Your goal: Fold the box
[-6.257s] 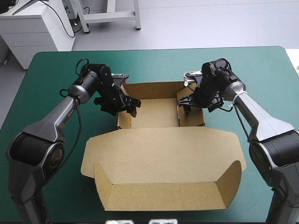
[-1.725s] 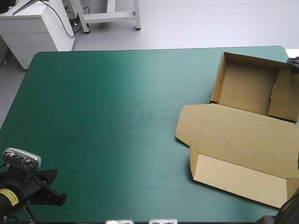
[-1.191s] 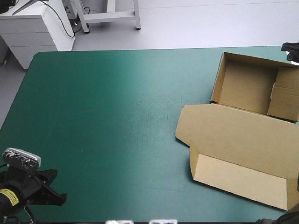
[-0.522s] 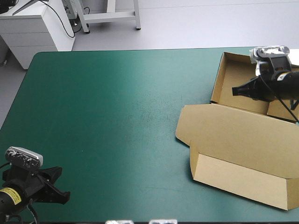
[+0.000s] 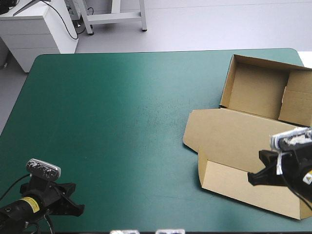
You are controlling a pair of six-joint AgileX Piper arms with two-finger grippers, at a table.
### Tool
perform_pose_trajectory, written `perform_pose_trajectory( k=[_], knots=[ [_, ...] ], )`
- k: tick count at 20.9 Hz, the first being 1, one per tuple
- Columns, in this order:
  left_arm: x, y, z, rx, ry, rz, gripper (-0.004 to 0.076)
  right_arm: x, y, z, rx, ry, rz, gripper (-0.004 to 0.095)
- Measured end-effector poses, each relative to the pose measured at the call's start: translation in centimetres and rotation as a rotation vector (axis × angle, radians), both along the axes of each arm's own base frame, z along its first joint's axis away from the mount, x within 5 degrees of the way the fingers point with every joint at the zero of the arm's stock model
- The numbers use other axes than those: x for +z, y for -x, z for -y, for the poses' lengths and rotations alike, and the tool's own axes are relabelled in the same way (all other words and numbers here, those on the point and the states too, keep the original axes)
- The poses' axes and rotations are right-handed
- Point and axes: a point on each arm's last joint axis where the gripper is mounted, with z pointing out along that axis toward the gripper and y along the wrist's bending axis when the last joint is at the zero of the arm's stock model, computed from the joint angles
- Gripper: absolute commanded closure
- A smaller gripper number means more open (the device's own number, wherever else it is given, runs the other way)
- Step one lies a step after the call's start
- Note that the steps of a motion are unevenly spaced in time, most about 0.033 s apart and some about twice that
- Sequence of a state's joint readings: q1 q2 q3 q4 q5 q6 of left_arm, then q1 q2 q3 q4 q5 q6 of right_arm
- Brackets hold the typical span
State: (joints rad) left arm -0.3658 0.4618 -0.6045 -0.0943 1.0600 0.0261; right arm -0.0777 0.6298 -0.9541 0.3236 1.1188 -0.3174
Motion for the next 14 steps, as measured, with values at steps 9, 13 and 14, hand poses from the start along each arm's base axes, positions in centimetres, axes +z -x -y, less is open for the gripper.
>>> perform_pose_trajectory(
  k=[9,13,14],
  knots=[
    [-2.4,0.0,0.0,0.000,-0.027,-0.071,0.0732,-8.9,5.5,-0.5,0.032,0.026,0.004,0.0922],
    [-3.2,0.0,0.0,0.001,-0.035,-0.092,0.0732,-11.0,5.7,-0.5,0.033,0.017,-0.033,0.0922],
    [-3.3,0.0,0.0,0.001,-0.036,-0.094,0.0732,-11.3,5.6,-0.6,0.033,0.014,-0.040,0.0922]
  ],
)
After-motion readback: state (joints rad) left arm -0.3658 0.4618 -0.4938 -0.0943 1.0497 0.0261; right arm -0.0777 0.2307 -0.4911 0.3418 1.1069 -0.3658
